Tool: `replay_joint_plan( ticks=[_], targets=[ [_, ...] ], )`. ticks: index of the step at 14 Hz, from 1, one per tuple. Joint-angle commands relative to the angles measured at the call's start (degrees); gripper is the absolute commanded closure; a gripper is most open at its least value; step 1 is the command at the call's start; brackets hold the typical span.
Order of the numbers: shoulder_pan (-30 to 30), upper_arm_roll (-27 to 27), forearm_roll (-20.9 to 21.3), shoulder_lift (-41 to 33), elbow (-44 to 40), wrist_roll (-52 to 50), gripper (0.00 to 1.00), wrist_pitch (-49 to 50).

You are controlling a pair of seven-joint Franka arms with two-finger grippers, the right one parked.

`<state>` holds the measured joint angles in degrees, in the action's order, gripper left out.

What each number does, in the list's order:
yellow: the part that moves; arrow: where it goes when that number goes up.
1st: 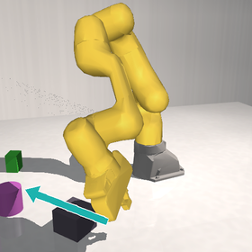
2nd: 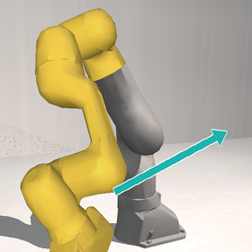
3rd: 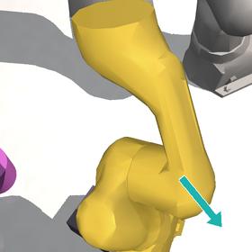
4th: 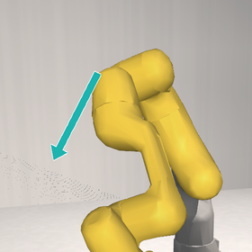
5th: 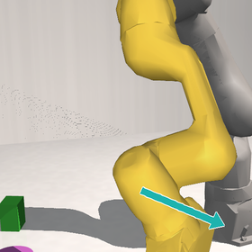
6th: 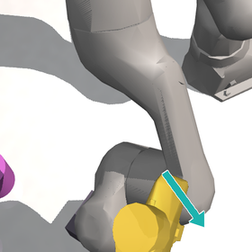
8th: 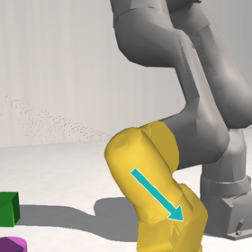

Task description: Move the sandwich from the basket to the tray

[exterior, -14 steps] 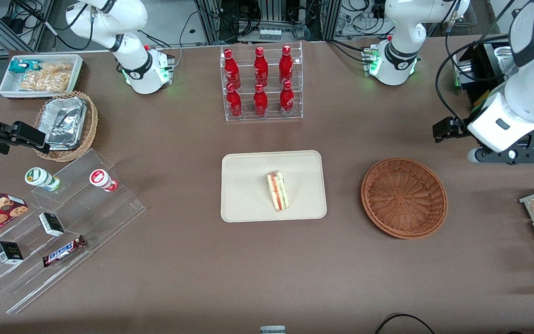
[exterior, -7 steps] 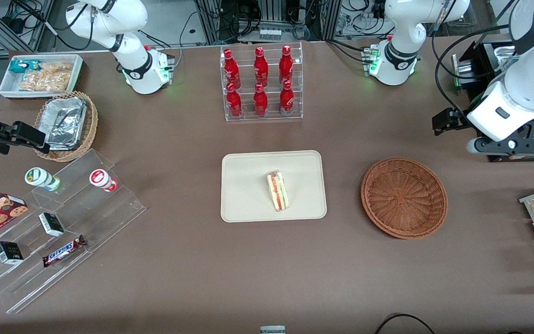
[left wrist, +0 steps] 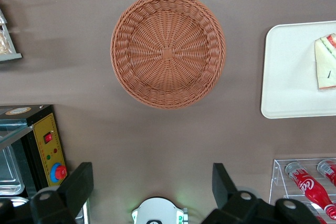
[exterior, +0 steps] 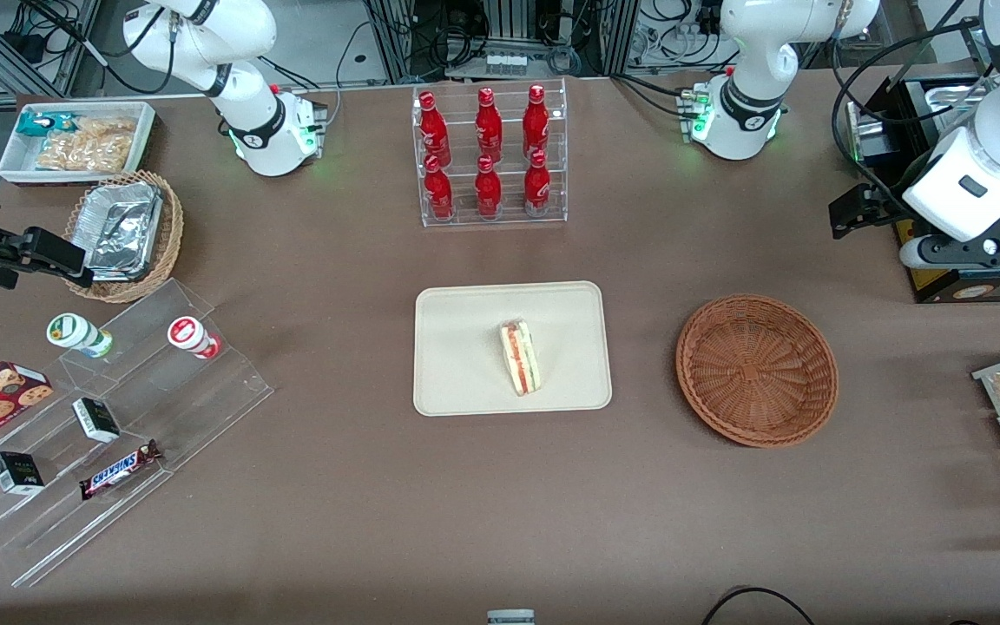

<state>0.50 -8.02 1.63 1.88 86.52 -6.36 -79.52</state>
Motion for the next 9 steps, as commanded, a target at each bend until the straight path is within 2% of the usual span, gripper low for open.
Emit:
replay_joint_plan(
  ticks=[1, 9],
  targets=[
    [-0.5, -0.2, -0.3, 0.3, -0.5, 0.3, 0.00, 0.6],
    [-0.5, -0.2, 0.1, 1.0, -0.5, -0.3, 0.00, 0.5]
  ],
)
